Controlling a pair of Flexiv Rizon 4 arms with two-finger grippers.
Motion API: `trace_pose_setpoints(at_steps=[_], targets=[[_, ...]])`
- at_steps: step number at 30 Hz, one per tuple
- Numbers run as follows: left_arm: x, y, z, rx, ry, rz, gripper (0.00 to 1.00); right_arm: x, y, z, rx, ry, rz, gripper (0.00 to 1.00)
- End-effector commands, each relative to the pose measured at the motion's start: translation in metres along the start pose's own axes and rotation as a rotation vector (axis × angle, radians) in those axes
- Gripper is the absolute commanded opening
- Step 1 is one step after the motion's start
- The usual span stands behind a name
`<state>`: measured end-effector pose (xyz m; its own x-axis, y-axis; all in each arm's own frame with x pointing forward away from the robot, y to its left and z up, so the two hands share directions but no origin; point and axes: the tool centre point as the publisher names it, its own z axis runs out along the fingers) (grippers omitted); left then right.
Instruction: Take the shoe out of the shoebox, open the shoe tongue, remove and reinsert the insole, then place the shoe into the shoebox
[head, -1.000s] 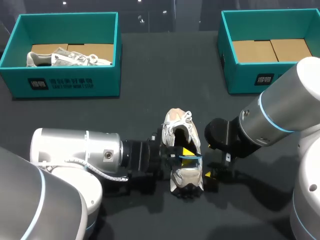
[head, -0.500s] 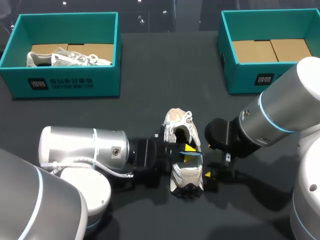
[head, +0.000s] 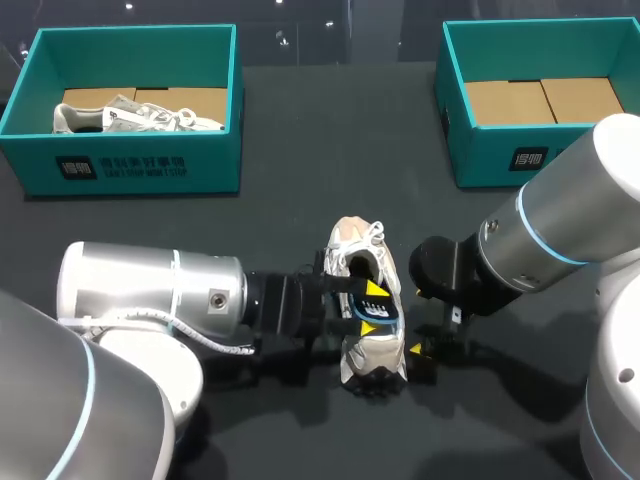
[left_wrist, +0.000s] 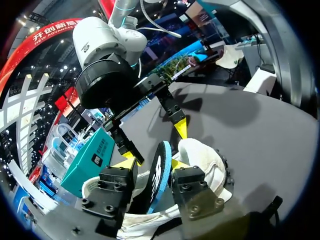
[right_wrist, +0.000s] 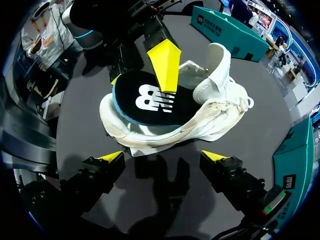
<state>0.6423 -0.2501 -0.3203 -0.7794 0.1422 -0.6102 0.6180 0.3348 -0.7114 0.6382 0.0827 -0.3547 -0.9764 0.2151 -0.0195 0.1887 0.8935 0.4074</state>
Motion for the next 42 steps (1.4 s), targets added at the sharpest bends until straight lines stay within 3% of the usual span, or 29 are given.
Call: trace_pose_setpoints(at_steps=[1, 14, 18, 20, 22, 30, 42], targets=[[0.004, 0.001, 0.000, -0.021, 0.019, 0.017, 0.03, 0.001, -0.001, -0.001, 0.000, -0.002, 0.000, 1.00], [0.005, 0.032, 0.034, -0.123, 0.065, 0.044, 0.00, 0.001, -0.001, -0.001, 0.000, -0.002, 0.000, 1.00], [0.003, 0.033, 0.028, -0.131, 0.082, 0.025, 0.00, 0.001, -0.001, -0.001, 0.000, -0.002, 0.000, 1.00], [0.002, 0.032, 0.021, -0.130, 0.098, 0.009, 0.18, 0.001, -0.001, -0.001, 0.000, -0.002, 0.000, 1.00], [0.001, 0.032, 0.017, -0.133, 0.110, -0.003, 0.30, 0.001, -0.001, -0.001, 0.000, -0.002, 0.000, 1.00], [-0.005, 0.023, -0.003, -0.133, 0.145, -0.026, 0.30, 0.001, -0.001, -0.001, 0.000, -0.002, 0.000, 1.00], [0.002, 0.016, -0.009, -0.166, 0.250, -0.007, 0.32, 0.001, -0.001, -0.001, 0.000, -0.002, 0.000, 1.00]])
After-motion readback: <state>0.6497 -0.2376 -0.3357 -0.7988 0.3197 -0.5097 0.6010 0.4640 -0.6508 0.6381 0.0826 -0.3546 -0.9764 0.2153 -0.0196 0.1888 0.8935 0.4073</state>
